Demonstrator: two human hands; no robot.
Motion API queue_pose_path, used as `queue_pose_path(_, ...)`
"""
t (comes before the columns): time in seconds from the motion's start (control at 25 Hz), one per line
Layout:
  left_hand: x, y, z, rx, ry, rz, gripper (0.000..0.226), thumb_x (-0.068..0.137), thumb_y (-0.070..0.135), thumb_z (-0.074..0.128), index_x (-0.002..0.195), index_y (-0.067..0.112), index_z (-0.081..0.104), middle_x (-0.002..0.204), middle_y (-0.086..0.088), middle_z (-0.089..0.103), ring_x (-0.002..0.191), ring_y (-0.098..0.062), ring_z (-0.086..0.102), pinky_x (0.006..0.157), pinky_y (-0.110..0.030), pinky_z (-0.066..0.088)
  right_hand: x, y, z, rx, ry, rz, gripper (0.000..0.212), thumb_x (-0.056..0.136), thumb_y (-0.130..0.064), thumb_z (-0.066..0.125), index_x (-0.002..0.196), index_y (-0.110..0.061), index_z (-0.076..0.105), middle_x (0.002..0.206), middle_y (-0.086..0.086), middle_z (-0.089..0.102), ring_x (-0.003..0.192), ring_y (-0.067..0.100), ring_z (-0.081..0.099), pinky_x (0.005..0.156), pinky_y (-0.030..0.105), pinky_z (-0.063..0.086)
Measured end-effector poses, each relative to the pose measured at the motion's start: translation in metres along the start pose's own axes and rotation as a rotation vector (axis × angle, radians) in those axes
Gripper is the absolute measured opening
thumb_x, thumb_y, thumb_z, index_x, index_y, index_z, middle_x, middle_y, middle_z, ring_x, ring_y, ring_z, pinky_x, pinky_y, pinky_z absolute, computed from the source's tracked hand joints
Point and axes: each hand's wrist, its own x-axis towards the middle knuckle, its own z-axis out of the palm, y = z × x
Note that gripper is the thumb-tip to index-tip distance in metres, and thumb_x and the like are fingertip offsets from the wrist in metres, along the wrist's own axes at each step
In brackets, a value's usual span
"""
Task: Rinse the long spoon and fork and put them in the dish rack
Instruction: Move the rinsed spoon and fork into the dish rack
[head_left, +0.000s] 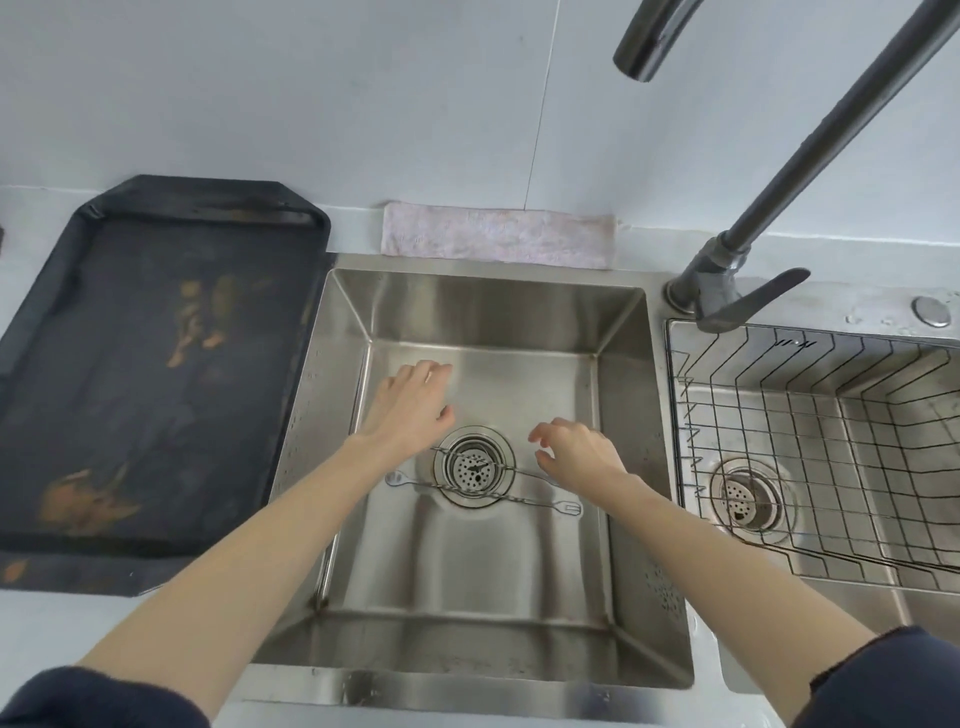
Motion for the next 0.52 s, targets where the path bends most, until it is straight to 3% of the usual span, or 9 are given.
queue_pose_path(0.52,0.032,-0.007,0.088,0.063,-0.313,0.027,0.037,0.091,0.016,0.043,0.127,0.01,0.046,0.13,-0.012,0.05,0.12,-0.029,0.045,0.095,-0.044,0.041,0.04,-0.004,0.055,-0.051,-0.127,0.011,0.029,0.097,-0.014,0.04,0.123,-0.009,0.052,0.127,0.012,0.053,0.115,0.032,0.053,0.093,0.038,0.043)
